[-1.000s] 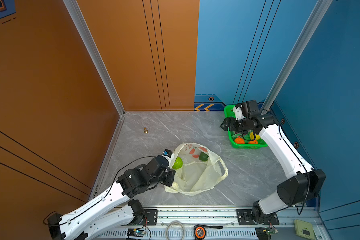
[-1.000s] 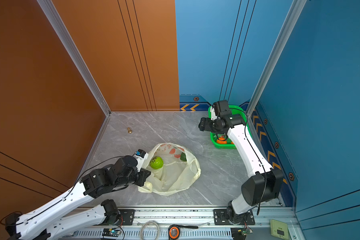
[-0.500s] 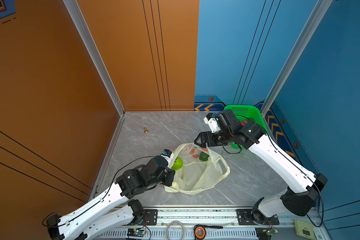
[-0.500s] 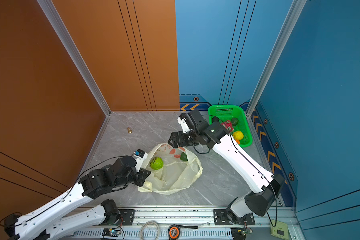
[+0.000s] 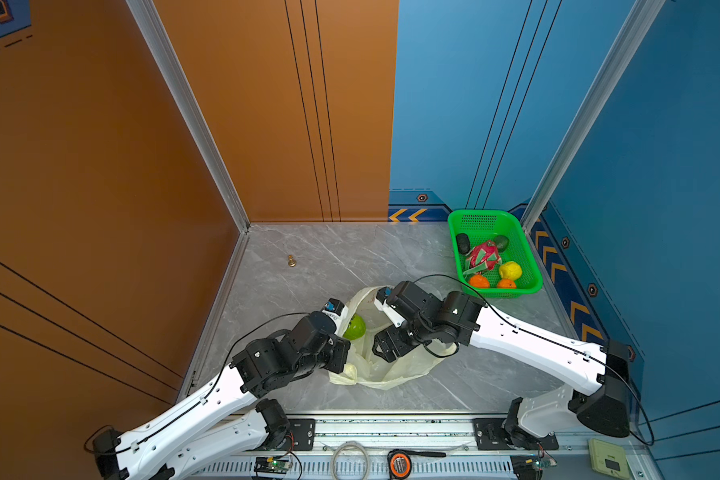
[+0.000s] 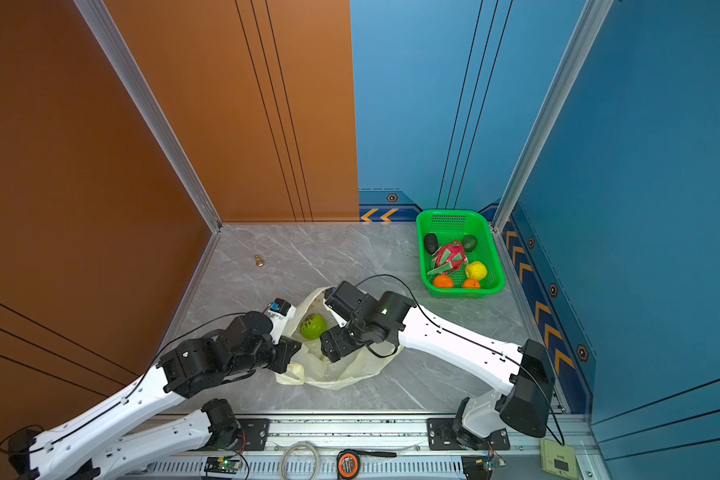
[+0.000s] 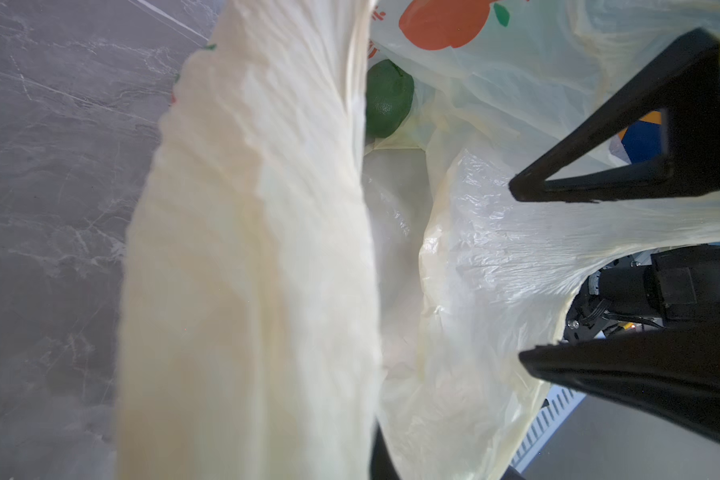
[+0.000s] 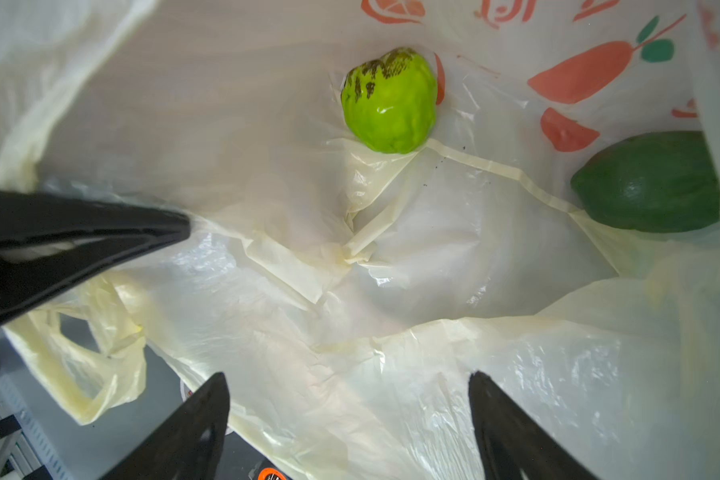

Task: Untie the knot of the plastic bag and take out the fruit
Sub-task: 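Move the right gripper back over the bag opening, then lower the right gripper onto the lime-green bumpy fruit and close it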

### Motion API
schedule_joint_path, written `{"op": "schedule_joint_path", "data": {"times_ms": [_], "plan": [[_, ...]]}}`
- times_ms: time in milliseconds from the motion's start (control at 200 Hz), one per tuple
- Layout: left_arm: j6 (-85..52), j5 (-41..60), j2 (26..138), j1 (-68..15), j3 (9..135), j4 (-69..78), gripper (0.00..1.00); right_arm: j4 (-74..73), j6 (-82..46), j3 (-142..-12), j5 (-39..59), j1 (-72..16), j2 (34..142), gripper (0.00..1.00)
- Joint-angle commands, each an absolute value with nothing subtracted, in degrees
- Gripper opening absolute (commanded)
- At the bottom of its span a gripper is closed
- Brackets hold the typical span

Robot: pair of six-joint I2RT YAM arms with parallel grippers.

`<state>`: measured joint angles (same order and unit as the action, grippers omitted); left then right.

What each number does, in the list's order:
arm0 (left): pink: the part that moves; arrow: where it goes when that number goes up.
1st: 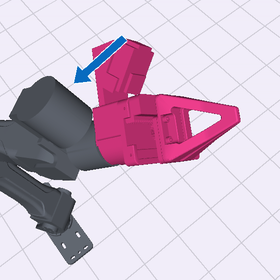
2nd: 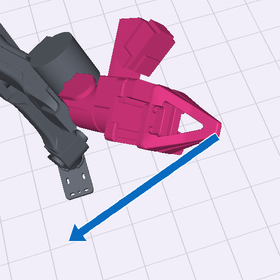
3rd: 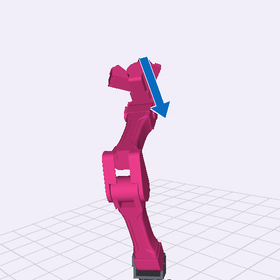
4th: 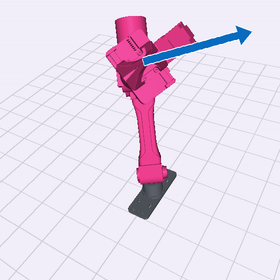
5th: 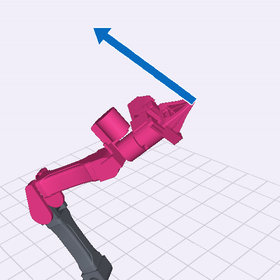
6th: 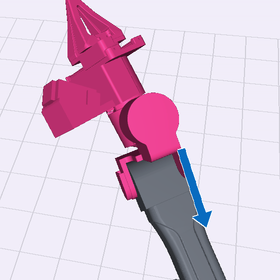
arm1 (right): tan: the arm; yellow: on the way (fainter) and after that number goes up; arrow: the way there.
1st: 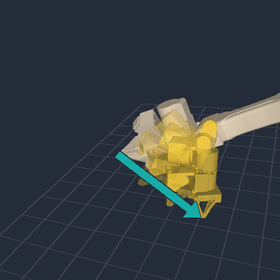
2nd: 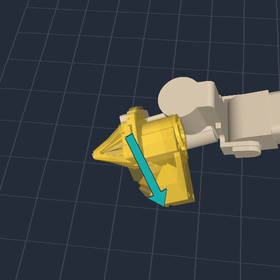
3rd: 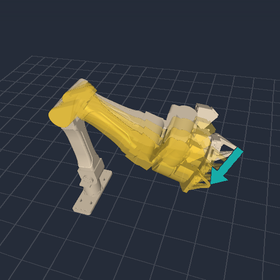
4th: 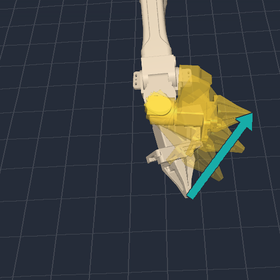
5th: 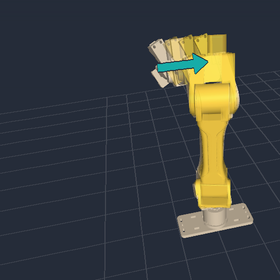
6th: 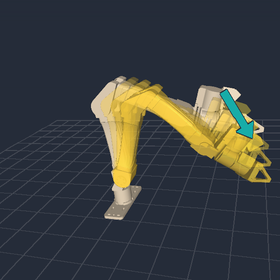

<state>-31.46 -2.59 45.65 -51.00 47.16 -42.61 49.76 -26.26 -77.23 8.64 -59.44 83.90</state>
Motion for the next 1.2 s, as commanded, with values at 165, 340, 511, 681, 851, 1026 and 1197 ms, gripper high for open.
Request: {"op": "schedule_joint_path", "data": {"times_ms": [165,340,511,681,851,1026,1197], "plan": [[-30.89,-2.2,45.78,-50.9,48.63,-42.05,0.0,42.64,-21.72,-70.46,7.71,-60.6,89.19,0.86],[-30.94,-1.49,45.9,-51.02,48.75,-42.02,0.0,36.11,-24.07,-70.0,8.22,-59.38,94.31,0.85],[-31.2,-0.93,46.12,-50.99,48.34,-42.1,0.0,29.05,-29.6,-69.84,7.01,-57.12,97.04,0.83],[-31.25,-0.31,46.22,-51.04,47.98,-42.1,0.0,22.07,-36.08,-68.76,4.88,-56.1,99.03,0.83],[-31.31,0.21,46.39,-50.98,47.77,-41.99,0.0,14.64,-42.73,-66.99,4.4,-55.05,100.71,0.83],[-31.29,0.71,46.29,-51.0,47.3,-42.01,0.0,9.7,-46.92,-67.82,4.13,-55.08,102.94,0.85],[-31.22,1.31,46.23,-50.89,46.89,-41.97,0.0,8.13,-49.9,-69.73,3.38,-55.84,106.09,0.86]]}}
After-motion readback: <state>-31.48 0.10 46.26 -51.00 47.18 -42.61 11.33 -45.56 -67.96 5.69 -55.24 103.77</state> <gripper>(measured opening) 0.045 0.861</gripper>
